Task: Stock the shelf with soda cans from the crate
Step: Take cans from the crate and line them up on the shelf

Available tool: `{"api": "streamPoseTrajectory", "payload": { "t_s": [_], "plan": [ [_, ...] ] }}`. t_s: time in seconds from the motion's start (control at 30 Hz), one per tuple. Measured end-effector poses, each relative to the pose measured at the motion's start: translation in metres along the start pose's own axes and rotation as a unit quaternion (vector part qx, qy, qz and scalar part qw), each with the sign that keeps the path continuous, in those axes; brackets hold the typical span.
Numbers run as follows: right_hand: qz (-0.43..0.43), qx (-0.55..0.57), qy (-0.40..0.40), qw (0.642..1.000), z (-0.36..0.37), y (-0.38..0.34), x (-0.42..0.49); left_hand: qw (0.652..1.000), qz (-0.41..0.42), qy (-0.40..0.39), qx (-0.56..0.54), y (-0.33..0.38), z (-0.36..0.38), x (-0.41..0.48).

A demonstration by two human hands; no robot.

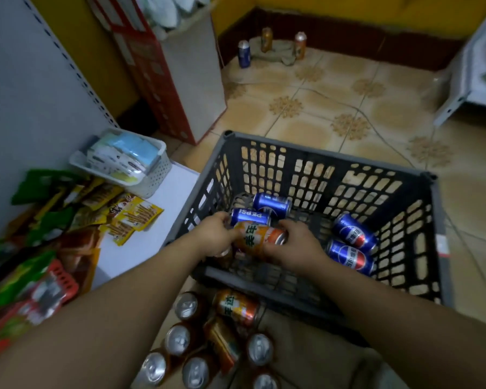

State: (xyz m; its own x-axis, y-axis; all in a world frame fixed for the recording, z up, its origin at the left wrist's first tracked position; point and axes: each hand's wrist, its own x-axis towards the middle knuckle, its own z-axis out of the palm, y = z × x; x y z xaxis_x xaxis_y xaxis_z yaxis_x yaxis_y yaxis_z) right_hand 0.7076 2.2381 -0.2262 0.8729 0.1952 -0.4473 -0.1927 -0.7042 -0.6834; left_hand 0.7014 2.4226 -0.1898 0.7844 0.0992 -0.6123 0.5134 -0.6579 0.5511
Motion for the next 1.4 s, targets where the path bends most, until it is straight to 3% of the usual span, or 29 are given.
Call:
{"api": "streamPoseTrajectory", "payload": {
  "t_s": [0.1, 0.2, 0.4, 0.57, 0.77, 1.1, 1.4],
  "plan": [
    [-0.021, 0.109, 0.054, 0.992, -0.018, -0.045, -0.061, 0.986, -0.035, 0.069, -0.149, 0.019, -0.021, -0.059],
    [-0.067, 0.145, 0.068, 0.985, -0.028, -0.091, -0.127, 0.946, -0.046, 0.026, -0.320, 0.035, -0.043, -0.133],
    [-0.207, 0.118, 0.049, 0.970, -0.037, -0.169, -0.249, 0.888, 0.102, 0.128, -0.430, 0.042, -0.095, -0.279],
    [-0.310, 0.121, 0.000, 0.943, -0.035, -0.230, -0.338, 0.839, 0.198, 0.229, -0.453, 0.024, -0.127, -0.398],
    [-0.427, 0.067, -0.040, 0.901, -0.011, -0.299, -0.430, 0.832, 0.221, 0.308, -0.405, -0.021, -0.152, -0.519],
    [-0.577, -0.108, -0.127, 0.799, 0.089, -0.423, -0.514, 0.758, 0.180, 0.509, -0.366, -0.135, -0.213, -0.675],
    [-0.622, -0.226, -0.184, 0.727, 0.204, -0.517, -0.551, 0.736, 0.110, 0.607, -0.280, -0.255, -0.261, -0.748]
  ]
}}
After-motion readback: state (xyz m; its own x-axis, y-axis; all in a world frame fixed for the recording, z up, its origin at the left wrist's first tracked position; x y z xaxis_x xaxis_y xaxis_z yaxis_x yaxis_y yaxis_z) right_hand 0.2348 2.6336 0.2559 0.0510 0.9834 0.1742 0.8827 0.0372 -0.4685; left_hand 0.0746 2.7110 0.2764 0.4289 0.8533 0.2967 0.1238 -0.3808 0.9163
